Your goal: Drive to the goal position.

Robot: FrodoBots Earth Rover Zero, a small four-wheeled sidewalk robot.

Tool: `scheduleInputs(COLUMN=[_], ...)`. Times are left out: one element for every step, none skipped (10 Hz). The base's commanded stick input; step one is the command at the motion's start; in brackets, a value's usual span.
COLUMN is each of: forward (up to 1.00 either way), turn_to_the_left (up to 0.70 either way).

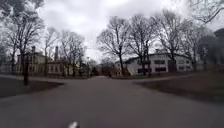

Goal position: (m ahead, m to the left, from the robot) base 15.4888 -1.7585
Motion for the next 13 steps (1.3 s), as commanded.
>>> scheduleInputs(forward=[1.00, 1.00, 1.00, 1.00, 1.00, 1.00, 1.00, 1.00, 1.00, 1.00, 1.00, 1.00, 1.00], turn_to_the_left=[0.00, 0.00, 0.00, 0.00, 0.00, 0.00, 0.00, 0.00, 0.00, 0.00, 0.00, 0.00, 0.00])
